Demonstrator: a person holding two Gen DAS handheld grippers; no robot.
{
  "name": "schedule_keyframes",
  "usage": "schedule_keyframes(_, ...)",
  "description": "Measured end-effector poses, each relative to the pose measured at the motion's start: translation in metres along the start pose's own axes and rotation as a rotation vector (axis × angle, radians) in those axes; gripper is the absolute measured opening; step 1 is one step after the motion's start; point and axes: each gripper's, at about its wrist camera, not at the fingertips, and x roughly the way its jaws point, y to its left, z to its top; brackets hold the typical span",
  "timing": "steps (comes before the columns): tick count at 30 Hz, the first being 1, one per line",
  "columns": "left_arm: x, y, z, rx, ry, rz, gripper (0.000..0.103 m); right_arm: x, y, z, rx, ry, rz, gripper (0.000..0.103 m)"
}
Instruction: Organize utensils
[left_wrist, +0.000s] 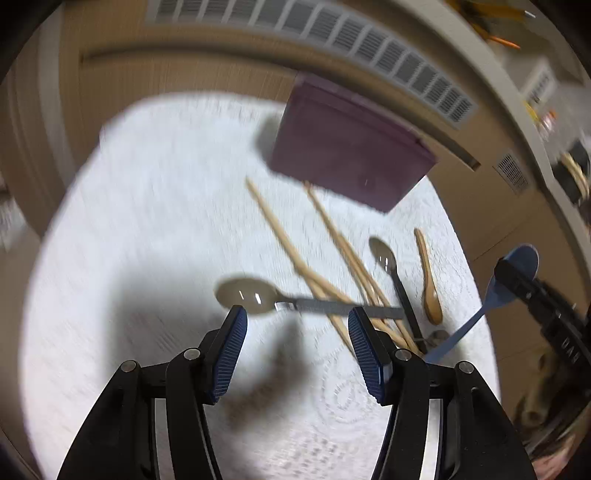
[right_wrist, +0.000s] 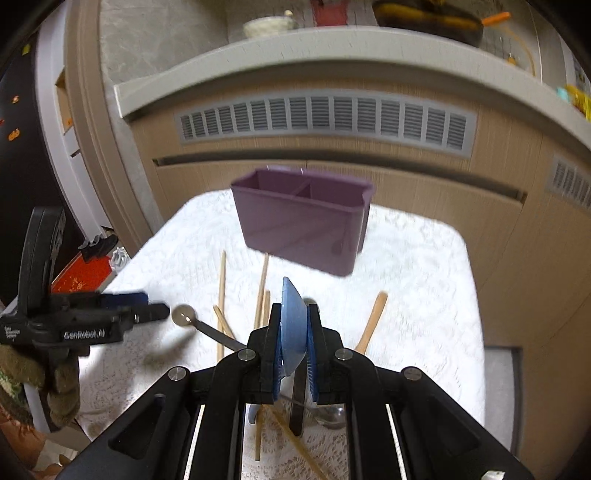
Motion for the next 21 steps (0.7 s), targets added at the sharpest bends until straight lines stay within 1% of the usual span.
schedule_keyframes(2,0.015,0.002,-0.001,-0.039,0.049,-0.016,0.058,0.006,-0.004,-0.003,0.014,0.010,0.003,0.011)
schedule_keyframes(4,0.027,-0.003,-0.001,-0.045,0.079,-0.009,0.058,0.010,-0.010,-0.005,0.030,0.017,0.006,0.011)
schedule_keyframes(6,0.034,-0.012,-0.004,-0.040,0.101,-0.022,0.058,0.014,-0.014,-0.006,0.035,0.020,0.002,0.011)
schedule_keyframes(10,0.041,-0.026,0.001,-0.060,0.104,-0.032,0.058,0.019,-0.022,-0.008,0.051,0.022,0.002,0.011)
schedule_keyframes(13,0.039,-0.032,0.009,-0.091,0.082,-0.042,0.057,0.021,-0.025,-0.009,0.061,0.018,0.009,0.011)
schedule_keyframes(15,0.034,-0.039,0.011,-0.072,0.073,-0.045,0.057,0.021,-0.026,-0.009,0.060,0.013,0.012,0.011)
schedule_keyframes(17,0.033,-0.043,0.009,-0.068,0.100,-0.044,0.057,0.021,-0.027,-0.010,0.058,0.009,0.015,0.011)
schedule_keyframes(20,0.040,-0.033,0.005,-0.132,0.159,-0.051,0.057,0.021,-0.030,-0.012,0.071,0.004,0.027,0.012)
schedule_keyframes(21,0.044,-0.029,0.005,-0.157,0.169,-0.037,0.057,0.021,-0.031,-0.013,0.075,0.001,0.031,0.012)
